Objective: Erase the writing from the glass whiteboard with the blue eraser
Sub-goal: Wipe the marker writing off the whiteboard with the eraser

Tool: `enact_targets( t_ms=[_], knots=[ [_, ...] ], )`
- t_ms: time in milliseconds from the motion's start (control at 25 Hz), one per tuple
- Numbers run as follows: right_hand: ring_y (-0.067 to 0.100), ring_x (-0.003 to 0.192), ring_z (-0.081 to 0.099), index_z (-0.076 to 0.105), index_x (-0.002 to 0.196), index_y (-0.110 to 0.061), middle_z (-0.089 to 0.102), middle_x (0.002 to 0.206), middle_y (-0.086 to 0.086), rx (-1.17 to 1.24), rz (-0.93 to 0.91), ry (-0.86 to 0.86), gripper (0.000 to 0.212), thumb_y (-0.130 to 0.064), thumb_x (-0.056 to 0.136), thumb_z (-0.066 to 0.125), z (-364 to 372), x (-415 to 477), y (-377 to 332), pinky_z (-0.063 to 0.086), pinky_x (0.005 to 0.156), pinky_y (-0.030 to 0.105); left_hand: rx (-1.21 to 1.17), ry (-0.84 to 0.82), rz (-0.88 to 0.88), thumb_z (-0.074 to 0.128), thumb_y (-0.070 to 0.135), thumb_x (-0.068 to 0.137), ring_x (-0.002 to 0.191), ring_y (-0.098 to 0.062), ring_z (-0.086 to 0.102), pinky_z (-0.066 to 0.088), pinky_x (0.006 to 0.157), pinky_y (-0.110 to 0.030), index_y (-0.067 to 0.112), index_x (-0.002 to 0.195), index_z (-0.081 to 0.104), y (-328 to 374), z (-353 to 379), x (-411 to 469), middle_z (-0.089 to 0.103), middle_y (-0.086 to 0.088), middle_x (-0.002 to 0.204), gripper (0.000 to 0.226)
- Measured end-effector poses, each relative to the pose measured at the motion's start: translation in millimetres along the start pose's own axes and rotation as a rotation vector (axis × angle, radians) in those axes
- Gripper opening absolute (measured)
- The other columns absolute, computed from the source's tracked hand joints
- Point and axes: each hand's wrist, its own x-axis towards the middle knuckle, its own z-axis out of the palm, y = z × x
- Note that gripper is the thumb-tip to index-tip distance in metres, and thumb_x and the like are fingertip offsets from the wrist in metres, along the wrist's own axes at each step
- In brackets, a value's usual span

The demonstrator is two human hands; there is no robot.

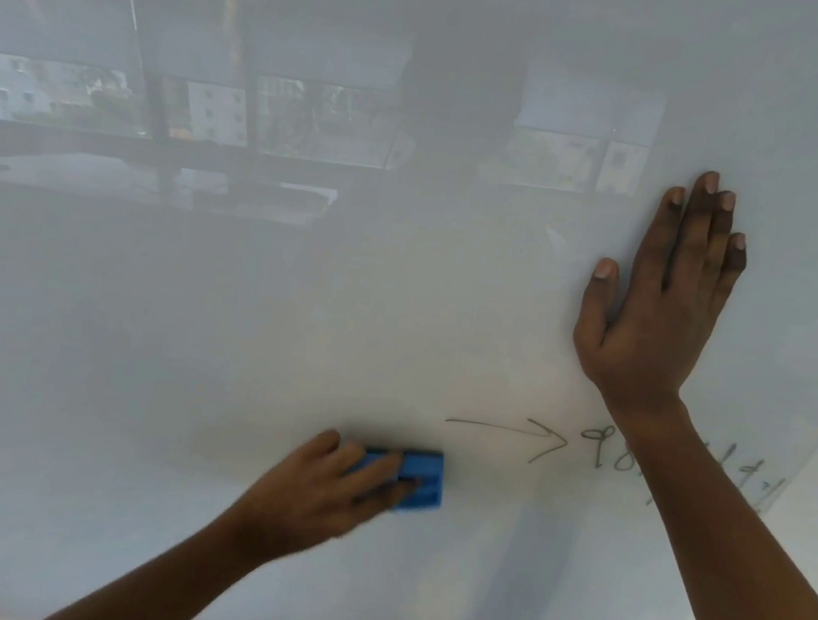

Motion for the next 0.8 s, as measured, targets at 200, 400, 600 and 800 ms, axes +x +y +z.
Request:
enact_targets(
  t_ms=[200,400,600,800],
  knots=[
    [0.043,0.158,0.024,0.030,0.161,0.004,0.029,0.168,0.026,-0.008,-0.004,0.004,0.064,-0.034,0.109,0.034,0.3,1.1,-0.6,0.019,0.130,0.057,0.226,0.326,-0.449,0.076,0.034,0.100,0.073,-0.035,0.063,0.053,0.060,-0.039,0.013,0.128,0.077,-108.6,-47.1,100.0,0.076,-0.022,0.116,0.035],
    [0.043,0.158,0.025,0.030,0.161,0.004,0.029,0.168,0.027,-0.017,0.004,0.003,0.064,-0.034,0.109,0.033,0.8,0.7,0.1,0.020,0.129,0.058,0.320,0.415,-0.728,0.079,0.036,0.097,0.076,-0.033,0.067,0.052,0.053,-0.033,0.011,0.130,0.075,-110.7,-44.0,130.5,0.073,-0.023,0.109,0.042],
    [0.044,0.158,0.025,0.030,0.161,0.004,0.029,0.168,0.027,-0.015,-0.002,0.002,0.063,-0.033,0.109,0.035,0.4,0.2,-1.2,0.020,0.129,0.059,0.053,0.224,-0.325,0.067,0.030,0.104,0.075,-0.031,0.059,0.042,0.065,-0.041,0.021,0.133,0.063,-3.4,4.8,75.6,0.057,-0.011,0.112,0.031],
    [0.042,0.158,0.024,0.029,0.161,0.003,0.028,0.168,0.026,-0.005,-0.005,0.002,0.064,-0.034,0.109,0.035,0.5,-1.0,1.1,0.020,0.130,0.058,-0.058,-0.009,0.002,0.079,0.030,0.096,0.079,-0.023,0.059,0.041,0.075,-0.039,0.024,0.137,0.066,36.6,31.3,43.1,0.055,-0.010,0.123,0.043]
  ],
)
